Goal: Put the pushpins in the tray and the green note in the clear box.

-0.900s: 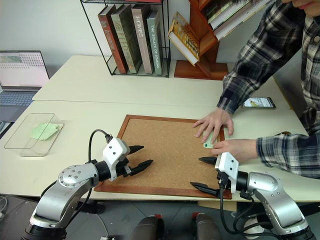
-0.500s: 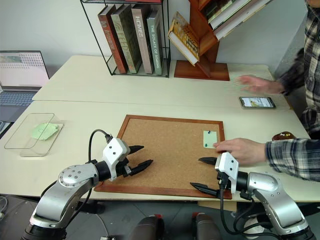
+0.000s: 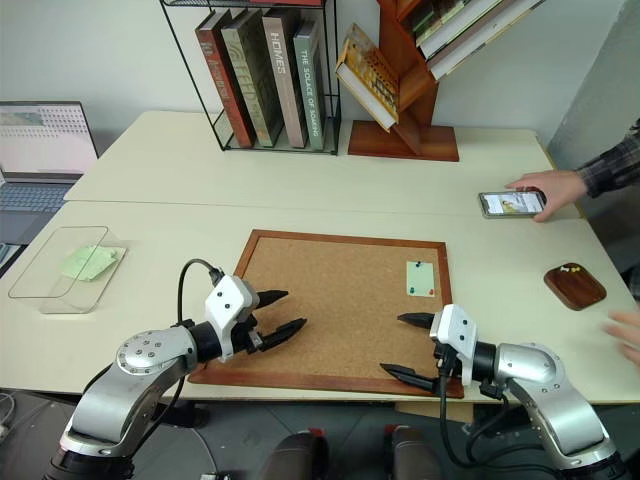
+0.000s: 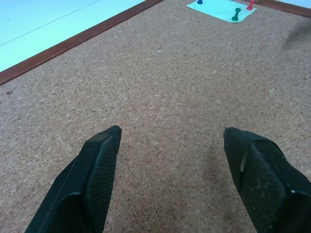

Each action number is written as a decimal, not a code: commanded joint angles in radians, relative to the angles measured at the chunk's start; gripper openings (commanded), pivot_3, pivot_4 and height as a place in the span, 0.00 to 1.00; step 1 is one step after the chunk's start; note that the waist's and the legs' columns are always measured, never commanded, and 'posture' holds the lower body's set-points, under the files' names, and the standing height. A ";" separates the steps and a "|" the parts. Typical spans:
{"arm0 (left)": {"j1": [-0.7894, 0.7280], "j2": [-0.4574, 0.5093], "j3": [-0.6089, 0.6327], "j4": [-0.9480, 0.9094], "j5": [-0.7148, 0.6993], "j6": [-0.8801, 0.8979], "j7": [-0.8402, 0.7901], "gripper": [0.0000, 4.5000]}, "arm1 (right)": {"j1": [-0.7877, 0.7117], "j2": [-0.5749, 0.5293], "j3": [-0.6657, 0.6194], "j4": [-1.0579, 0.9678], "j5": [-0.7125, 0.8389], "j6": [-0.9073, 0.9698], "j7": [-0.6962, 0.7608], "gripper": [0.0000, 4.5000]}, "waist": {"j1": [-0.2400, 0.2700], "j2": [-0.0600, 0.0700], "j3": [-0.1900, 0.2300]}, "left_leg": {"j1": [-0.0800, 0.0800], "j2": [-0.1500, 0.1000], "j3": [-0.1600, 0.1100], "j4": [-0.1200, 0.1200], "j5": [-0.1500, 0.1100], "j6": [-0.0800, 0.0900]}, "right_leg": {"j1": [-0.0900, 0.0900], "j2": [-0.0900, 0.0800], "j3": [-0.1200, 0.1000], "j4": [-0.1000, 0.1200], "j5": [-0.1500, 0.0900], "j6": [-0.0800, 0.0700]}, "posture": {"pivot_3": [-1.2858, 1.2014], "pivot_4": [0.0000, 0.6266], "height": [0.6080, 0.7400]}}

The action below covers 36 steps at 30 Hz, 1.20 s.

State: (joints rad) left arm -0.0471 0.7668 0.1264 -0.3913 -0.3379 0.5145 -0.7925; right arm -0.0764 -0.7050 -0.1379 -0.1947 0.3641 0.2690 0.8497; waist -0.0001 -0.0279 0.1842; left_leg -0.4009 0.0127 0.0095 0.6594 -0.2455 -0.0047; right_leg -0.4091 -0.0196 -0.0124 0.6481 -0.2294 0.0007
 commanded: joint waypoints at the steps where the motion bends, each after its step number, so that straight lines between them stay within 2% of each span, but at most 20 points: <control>1: -0.027 -0.027 0.023 -0.040 -0.053 -0.021 -0.009 0.79 | 0.013 0.001 -0.015 -0.053 0.007 -0.020 0.003 1.00 | 0.000 0.000 0.000 | 0.000 0.000 0.000 0.000 0.000 0.000 | 0.000 0.000 0.000 0.000 0.000 0.000 | 0.52 0.24 1.00; 3: -0.039 -0.039 0.018 -0.041 -0.060 -0.026 -0.007 0.71 | 0.018 -0.001 -0.017 -0.062 0.011 -0.015 0.003 1.00 | 0.000 0.000 0.000 | 0.000 0.000 0.000 0.000 0.000 0.000 | 0.000 0.000 0.000 0.000 0.000 0.000 | 0.52 0.24 1.00; 5: -0.063 -0.053 0.003 -0.042 -0.072 -0.022 -0.010 0.69 | 0.025 -0.004 -0.022 -0.077 0.019 -0.001 0.002 1.00 | 0.000 0.000 0.000 | 0.000 0.000 0.000 0.000 0.000 0.000 | 0.000 0.000 0.000 0.000 0.000 0.000 | 0.52 0.24 1.00; 6: -0.077 -0.059 -0.005 -0.042 -0.080 -0.015 -0.010 0.64 | 0.031 -0.005 -0.026 -0.089 0.024 0.006 0.001 1.00 | 0.000 0.000 0.000 | 0.000 0.000 0.000 0.000 0.000 0.000 | 0.000 0.000 0.000 0.000 0.000 0.000 | 0.52 0.24 1.00; 16: -0.174 -0.131 -0.134 0.012 -0.070 0.003 -0.005 0.31 | 0.079 0.014 -0.029 -0.186 0.040 0.057 -0.042 1.00 | 0.001 0.000 0.000 | 0.000 -0.001 0.000 0.000 0.000 0.000 | 0.001 0.000 0.000 0.000 0.001 0.001 | 0.52 0.24 1.00; 20: -0.205 -0.165 -0.198 0.063 -0.031 -0.029 -0.006 0.18 | 0.085 0.027 -0.025 -0.206 0.042 0.070 -0.060 1.00 | 0.001 0.000 0.000 | 0.000 0.000 0.000 0.000 0.000 0.000 | 0.001 0.001 0.000 0.000 0.001 0.001 | 0.52 0.24 1.00; 26: -0.267 -0.268 -0.261 0.201 0.010 -0.075 0.014 0.00 | 0.072 0.043 -0.007 -0.210 0.030 0.083 -0.083 1.00 | 0.001 0.000 0.000 | 0.000 -0.001 0.000 0.001 0.000 0.000 | 0.001 0.001 0.000 0.000 0.001 0.001 | 0.52 0.24 1.00; 36: -0.353 -0.375 -0.372 0.378 0.126 -0.188 0.014 0.00 | -0.072 0.087 0.042 -0.076 -0.044 0.058 -0.147 1.00 | 0.001 0.000 0.000 | 0.000 -0.001 0.000 0.001 0.000 0.000 | 0.001 0.001 0.000 0.000 0.003 0.005 | 0.52 0.24 1.00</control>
State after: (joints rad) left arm -0.3772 0.4062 -0.2181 -0.0427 -0.2473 0.3783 -0.7756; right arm -0.1084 -0.6256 -0.0942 -0.2958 0.3437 0.3569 0.7292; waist 0.0004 -0.0279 0.1840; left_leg -0.4008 0.0119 0.0093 0.6604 -0.2454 -0.0046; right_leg -0.4081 -0.0181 -0.0120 0.6484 -0.2262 0.0061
